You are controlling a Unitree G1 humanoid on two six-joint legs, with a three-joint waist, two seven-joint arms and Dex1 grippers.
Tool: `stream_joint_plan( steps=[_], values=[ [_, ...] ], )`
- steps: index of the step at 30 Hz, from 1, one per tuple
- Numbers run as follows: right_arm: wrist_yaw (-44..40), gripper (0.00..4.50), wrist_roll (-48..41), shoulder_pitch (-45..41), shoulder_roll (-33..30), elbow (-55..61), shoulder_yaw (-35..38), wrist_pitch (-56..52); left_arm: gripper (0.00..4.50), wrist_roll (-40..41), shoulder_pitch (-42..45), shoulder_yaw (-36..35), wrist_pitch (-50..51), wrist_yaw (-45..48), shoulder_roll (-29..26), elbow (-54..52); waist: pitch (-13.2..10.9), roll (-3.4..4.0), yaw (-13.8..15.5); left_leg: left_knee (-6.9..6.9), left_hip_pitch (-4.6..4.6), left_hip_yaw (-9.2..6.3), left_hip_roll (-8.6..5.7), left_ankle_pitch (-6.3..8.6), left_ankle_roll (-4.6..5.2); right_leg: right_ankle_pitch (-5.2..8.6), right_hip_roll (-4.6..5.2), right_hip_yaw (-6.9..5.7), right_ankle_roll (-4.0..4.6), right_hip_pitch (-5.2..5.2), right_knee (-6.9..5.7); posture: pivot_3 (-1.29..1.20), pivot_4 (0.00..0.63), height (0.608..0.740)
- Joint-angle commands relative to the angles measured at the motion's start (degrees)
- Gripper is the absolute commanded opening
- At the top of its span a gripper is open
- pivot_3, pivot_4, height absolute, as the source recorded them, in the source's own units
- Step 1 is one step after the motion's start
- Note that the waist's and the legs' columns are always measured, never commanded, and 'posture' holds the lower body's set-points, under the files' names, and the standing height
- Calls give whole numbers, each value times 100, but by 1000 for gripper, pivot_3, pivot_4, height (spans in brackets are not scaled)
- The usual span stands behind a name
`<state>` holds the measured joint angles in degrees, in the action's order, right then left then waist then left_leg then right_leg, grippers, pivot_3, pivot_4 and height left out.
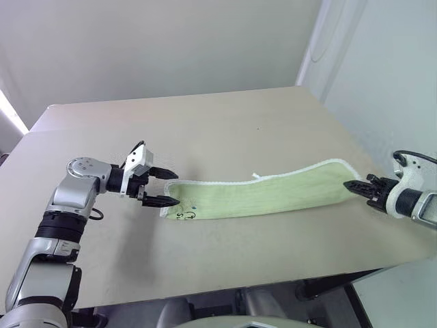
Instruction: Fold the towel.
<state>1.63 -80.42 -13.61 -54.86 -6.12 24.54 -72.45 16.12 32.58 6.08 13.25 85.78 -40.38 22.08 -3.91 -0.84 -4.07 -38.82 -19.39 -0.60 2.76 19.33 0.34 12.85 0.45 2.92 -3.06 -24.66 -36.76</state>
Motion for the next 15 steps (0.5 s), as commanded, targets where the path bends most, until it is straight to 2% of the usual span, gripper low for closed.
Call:
stream_joint_plan(
  steps=[1, 10, 15],
  values=[
    [-176, 18, 57, -382, -61, 654, -312, -367, 4500, 4, 133, -70, -60, -59, -10, -73, 0, 0, 6, 0, 0, 0, 0, 0, 0, 0, 0, 0, 0, 0, 0, 0, 0, 712],
    [-100, 18, -276, -987, 698, 1525, -1122, -884, 4500, 31, 98, -135, 1, -111, -78, -164, 0, -1, 21, 4, -6, -2, 1, 1, 2, -2, 2, -2, -4, -9, 27, 0, 0, 712],
    [253, 18, -261, -1148, 1504, 1703, -1659, -849, 4500, 16, 114, -173, 45, -132, -158, -144, 0, -1, 13, 9, -11, -1, 3, 3, 5, -4, 1, -1, -6, -16, 38, 0, 0, 712]
  ],
)
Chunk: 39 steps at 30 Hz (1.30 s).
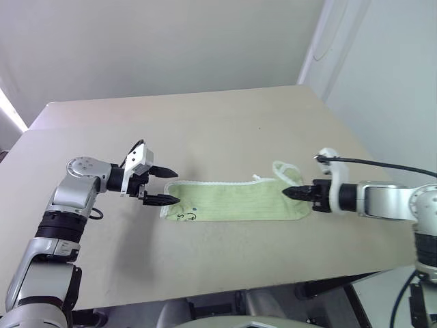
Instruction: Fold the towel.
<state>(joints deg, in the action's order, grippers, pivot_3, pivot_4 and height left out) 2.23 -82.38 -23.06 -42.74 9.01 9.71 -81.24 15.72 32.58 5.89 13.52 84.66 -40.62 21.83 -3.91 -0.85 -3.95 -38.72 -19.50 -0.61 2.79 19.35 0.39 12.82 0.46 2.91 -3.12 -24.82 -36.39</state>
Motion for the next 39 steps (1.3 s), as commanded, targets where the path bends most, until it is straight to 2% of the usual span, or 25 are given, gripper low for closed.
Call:
stream_joint_plan(
  steps=[1, 8, 11, 17, 18, 19, 24, 29, 33, 39],
  values=[
    [275, 18, -12, -248, 453, 157, -252, 45, 4500, 53, 118, -163, 27, -41, -138, -113, 0, 0, 2, 1, 0, 0, 0, 0, 0, 0, 0, 0, 0, 0, 1, 0, 0, 712],
    [631, 18, 769, -265, 1467, -94, -641, 264, 4500, 52, 93, -148, 44, -96, -186, -155, 0, 1, 4, 4, -1, 0, 0, 0, 0, -1, 0, -1, -1, -7, 2, 0, 0, 712],
    [621, 18, 1194, -253, 1647, -146, -700, 351, 4500, 63, 64, -142, 49, -113, -187, -206, 0, 1, 6, 6, -2, 0, 0, 0, 0, -1, 1, 0, -1, -9, 3, 0, 0, 712],
    [44, 18, 1617, -210, 1735, 63, -767, 382, 4500, 68, 48, -160, 37, -129, -194, -185, 0, 1, 3, 8, -1, 0, 0, 0, 0, -1, 1, -1, -2, -9, 3, 0, 0, 712],
    [-41, 538, 1639, -208, 1757, 84, -760, 368, 4500, 68, 48, -160, 39, -130, -194, -179, 0, 1, 1, 9, 0, 0, 0, 0, 0, -1, 1, -1, -2, -9, 3, 0, 0, 712],
    [-113, 758, 1621, -220, 1807, 100, -738, 350, 4500, 66, 47, -159, 37, -124, -200, -172, 0, 1, -7, 10, 0, 0, 0, 0, 0, -1, 0, -1, -2, -9, 3, 0, 0, 712],
    [-379, 2509, 1638, -225, 1961, 343, -736, 287, 4500, 121, 81, -219, 159, -112, -244, -115, 0, 1, -2, 13, 2, -1, 1, 0, 1, -1, -1, -1, -2, -9, 1, 0, 0, 712],
    [-477, 4415, 1501, -305, 2102, 463, -533, 266, 4500, 395, 108, -398, 844, -137, -367, -179, 0, 1, -6, 13, 1, -1, 0, 0, 1, -2, 0, -1, -3, -9, 2, 0, 0, 712],
    [-625, 4466, 1411, -432, 2042, 398, -177, 372, 4500, 569, 116, -505, 1853, -325, -565, -253, 0, 1, -7, 13, 2, -2, 0, 0, 1, -2, 0, -2, -3, -9, 2, 0, 0, 712],
    [-292, 4466, 1785, -526, 2235, -150, 170, 495, 4500, 794, 52, -408, 3757, -723, -855, -483, 0, 1, -11, 16, 3, -4, 0, 0, 1, -2, -1, -3, -3, -10, 1, 0, 0, 712]
  ],
)
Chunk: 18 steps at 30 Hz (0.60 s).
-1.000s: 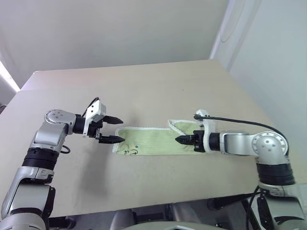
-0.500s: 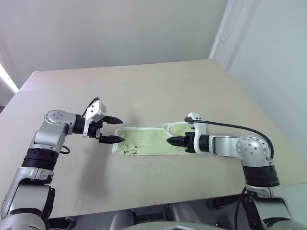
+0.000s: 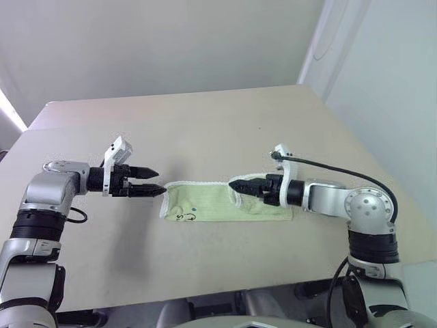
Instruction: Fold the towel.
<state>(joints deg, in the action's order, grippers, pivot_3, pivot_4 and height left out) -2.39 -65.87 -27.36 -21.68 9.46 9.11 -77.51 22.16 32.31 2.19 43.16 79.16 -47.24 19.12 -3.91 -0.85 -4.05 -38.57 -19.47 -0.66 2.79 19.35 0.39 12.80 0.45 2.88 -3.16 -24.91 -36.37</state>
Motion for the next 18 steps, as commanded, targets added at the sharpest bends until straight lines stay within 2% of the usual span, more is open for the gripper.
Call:
stream_joint_plan(
  steps=[1, 5, 7, 13, 18],
  values=[
    [236, 4466, 197, -95, 179, -263, 257, 127, 4500, 158, 92, -22, 1040, -264, -191, -160, 0, 1, -2, 1, 0, 0, 0, 0, 0, 0, 0, 0, 0, -1, 0, 0, 0, 712],
    [458, 4466, 457, -99, 298, -336, 230, -2, 4500, 396, 277, -95, 2065, -581, -8, 110, 0, 1, -3, 11, 2, 0, -1, 0, 0, -5, 0, 0, -8, -4, 0, 0, 0, 712],
    [459, 4466, 479, -105, 345, -328, 274, -39, 4500, 292, 368, 86, 2377, -786, 78, 302, 0, 1, 6, 15, 1, 0, -1, 0, -1, -9, 0, 0, -14, -6, 0, 0, 0, 712],
    [469, 4466, 576, -163, 427, -423, 399, -112, 4500, -79, 413, 849, 2521, -1099, 215, 549, 2, 1, 4, 33, 6, -1, -3, -1, -1, -18, 1, 0, -3, -8, 0, 0, 0, 712],
    [525, 4466, 602, -109, 520, -390, 596, -208, 4500, -2, 558, 1087, 2723, -1116, 393, 615, 19, 29, 17, 34, 7, -1, -7, -1, -1, -15, 4, 0, -5, 4, 0, 0, 0, 712]
  ],
)
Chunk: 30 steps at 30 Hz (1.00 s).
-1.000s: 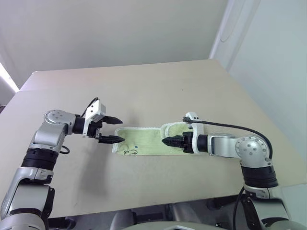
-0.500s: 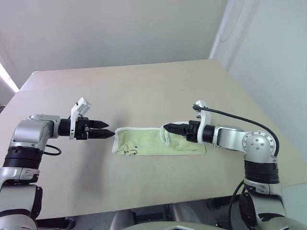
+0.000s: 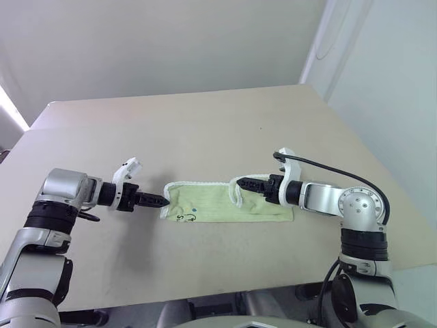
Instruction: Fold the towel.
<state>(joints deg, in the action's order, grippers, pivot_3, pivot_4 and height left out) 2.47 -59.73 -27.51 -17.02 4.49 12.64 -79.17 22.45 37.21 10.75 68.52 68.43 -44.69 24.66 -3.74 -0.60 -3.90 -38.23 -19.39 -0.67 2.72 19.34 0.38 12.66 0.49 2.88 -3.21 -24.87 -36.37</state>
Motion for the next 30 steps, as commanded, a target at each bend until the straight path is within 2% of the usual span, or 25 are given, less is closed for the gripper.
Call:
stream_joint_plan(
  steps=[1, 9, 13, 23, 30],
  values=[
    [81, 4466, -6, -76, 84, 104, 303, -55, 4500, 40, 134, 215, 316, -42, 209, 93, 2, 4, 6, 0, 1, 0, -2, 0, 0, 8, 1, 0, -8, 2, 0, 0, 0, 712],
    [231, 4466, 95, -11, 176, 183, 582, -148, 4500, 312, 244, 155, 661, 37, 550, 63, 15, 24, 25, -1, 1, 0, -10, -2, -2, 18, 10, 2, -8, 21, 5, 0, 0, 712],
    [245, 4500, 161, 6, 195, 204, 639, -198, 3627, 386, 270, 109, 769, -1, 643, 52, 15, 24, 26, -1, 1, -1, -11, -2, -2, 13, 11, 1, -21, 19, 9, 0, 0, 712],
    [298, 4500, 389, 26, 260, 248, 746, -316, 19, 367, 260, 217, 552, -19, 668, 123, 15, 24, -15, 6, -1, -6, -9, -2, -2, 8, 4, 1, -16, 9, 0, 0, 0, 712],
    [161, 4500, 507, 30, 224, 318, 729, -314, 19, 556, 350, 44, 639, 222, 328, -19, 15, 24, -25, 5, -1, -5, -9, -2, -2, 11, 4, 2, -22, 7, 0, 0, 0, 712]
  ],
)
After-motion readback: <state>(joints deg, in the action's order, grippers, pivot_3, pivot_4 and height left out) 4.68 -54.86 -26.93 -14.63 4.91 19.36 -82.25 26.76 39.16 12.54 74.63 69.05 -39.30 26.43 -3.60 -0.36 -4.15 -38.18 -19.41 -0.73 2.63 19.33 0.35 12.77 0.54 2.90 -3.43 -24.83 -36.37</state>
